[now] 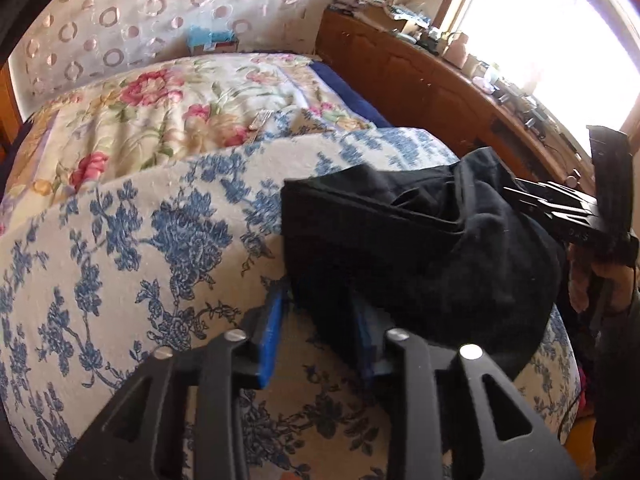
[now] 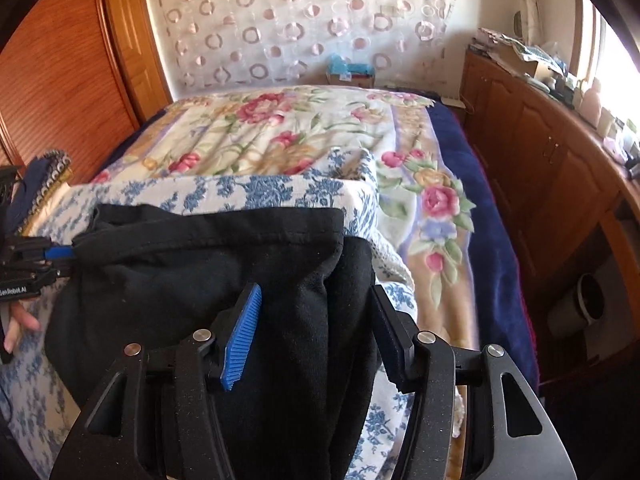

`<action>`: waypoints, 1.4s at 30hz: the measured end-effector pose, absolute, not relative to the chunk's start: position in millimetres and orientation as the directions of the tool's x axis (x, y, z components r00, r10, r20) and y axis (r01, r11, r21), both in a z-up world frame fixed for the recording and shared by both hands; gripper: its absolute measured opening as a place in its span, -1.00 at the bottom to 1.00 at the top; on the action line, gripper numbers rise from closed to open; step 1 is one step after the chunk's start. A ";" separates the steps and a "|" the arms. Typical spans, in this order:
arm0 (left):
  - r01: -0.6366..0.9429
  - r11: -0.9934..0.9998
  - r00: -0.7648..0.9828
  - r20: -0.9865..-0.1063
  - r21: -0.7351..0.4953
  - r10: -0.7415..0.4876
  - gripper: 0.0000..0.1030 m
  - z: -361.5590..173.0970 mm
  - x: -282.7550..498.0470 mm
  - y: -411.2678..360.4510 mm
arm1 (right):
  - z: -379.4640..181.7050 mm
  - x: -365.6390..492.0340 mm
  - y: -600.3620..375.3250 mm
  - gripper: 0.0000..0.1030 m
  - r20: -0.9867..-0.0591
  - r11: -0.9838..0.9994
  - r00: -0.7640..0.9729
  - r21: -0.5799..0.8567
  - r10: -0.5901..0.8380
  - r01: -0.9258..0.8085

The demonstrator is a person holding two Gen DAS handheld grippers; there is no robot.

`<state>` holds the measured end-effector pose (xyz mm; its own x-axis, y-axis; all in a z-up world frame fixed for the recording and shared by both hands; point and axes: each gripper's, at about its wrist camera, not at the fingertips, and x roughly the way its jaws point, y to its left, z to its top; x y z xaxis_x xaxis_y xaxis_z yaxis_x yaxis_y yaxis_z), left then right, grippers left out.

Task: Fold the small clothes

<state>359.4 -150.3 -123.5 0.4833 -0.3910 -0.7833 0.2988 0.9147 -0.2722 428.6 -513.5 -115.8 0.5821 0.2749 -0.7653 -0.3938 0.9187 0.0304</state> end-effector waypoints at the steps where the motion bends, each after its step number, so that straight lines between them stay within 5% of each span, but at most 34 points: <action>1: 0.303 0.914 0.487 -0.781 -0.268 -0.391 -0.35 -124.1 359.6 -150.5 | -117.4 427.9 -512.6 0.08 -0.768 0.917 0.581 0.023 0.271 -0.398; 14: 0.321 0.895 0.431 -0.793 -0.311 -0.430 -0.29 -122.7 382.5 -160.6 | -127.1 425.9 -515.9 0.10 -0.783 0.912 0.546 0.064 0.298 -0.406; 15: 0.325 0.881 0.418 -0.784 -0.342 -0.459 -0.56 -123.6 383.3 -161.5 | -127.3 425.1 -516.1 0.10 -0.782 0.911 0.546 0.067 0.301 -0.407; 18: 0.322 0.851 0.413 -0.747 -0.415 -0.520 -0.80 -122.5 380.4 -159.7 | -127.5 425.5 -517.3 0.11 -0.782 0.911 0.541 0.083 0.311 -0.405; 28: 0.397 0.819 0.555 -0.602 -0.415 -0.574 -0.83 -53.0 336.9 -133.5 | -115.6 415.4 -503.4 0.10 -0.767 0.885 0.541 0.074 0.345 -0.460; 42: 0.284 0.888 0.553 -0.695 -0.362 -0.460 -0.82 -96.6 341.4 -91.7 | -129.1 429.0 -474.8 0.14 -0.796 0.885 0.490 0.119 0.356 -0.450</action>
